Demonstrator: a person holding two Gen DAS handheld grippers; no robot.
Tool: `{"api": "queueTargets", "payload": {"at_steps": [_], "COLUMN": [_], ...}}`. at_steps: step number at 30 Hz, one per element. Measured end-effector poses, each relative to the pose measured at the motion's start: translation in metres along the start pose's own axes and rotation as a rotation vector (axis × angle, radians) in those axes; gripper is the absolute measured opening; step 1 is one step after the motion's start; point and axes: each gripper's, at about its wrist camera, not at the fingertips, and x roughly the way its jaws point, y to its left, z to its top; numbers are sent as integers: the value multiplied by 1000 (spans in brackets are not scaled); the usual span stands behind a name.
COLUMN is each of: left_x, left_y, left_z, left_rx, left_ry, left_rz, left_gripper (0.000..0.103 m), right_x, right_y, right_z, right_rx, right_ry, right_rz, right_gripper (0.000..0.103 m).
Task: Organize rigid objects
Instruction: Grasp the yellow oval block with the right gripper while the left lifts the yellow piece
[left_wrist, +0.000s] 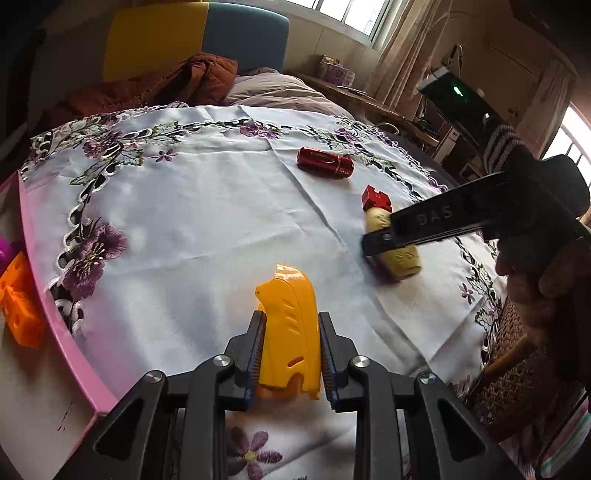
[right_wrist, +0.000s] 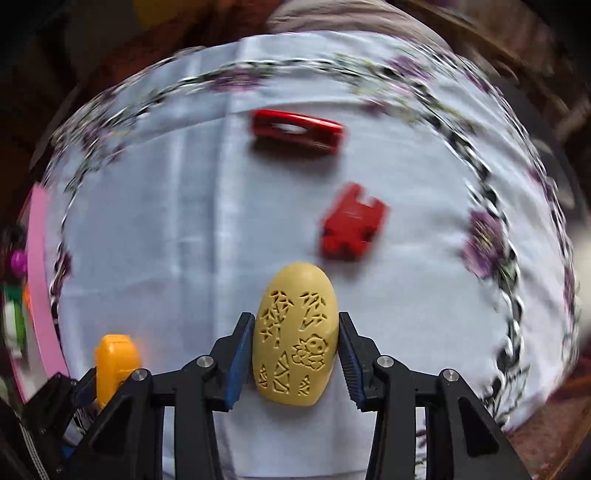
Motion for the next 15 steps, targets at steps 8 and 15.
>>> {"api": "queueTargets", "payload": {"at_steps": [8,15], "left_x": [-1,0], "left_y": [-1,-4], "left_z": [-2,-4], "left_rx": [3,4], "left_ry": [-9,-16], "left_rz": [11,35], "left_gripper": [27,27], "right_x": [10,10], "right_y": [46,36], "right_z": [15,26], "right_rx": [-228,-225], "right_ry": [-92,-124], "right_rz": [36,85], "right_gripper": [44,47]}}
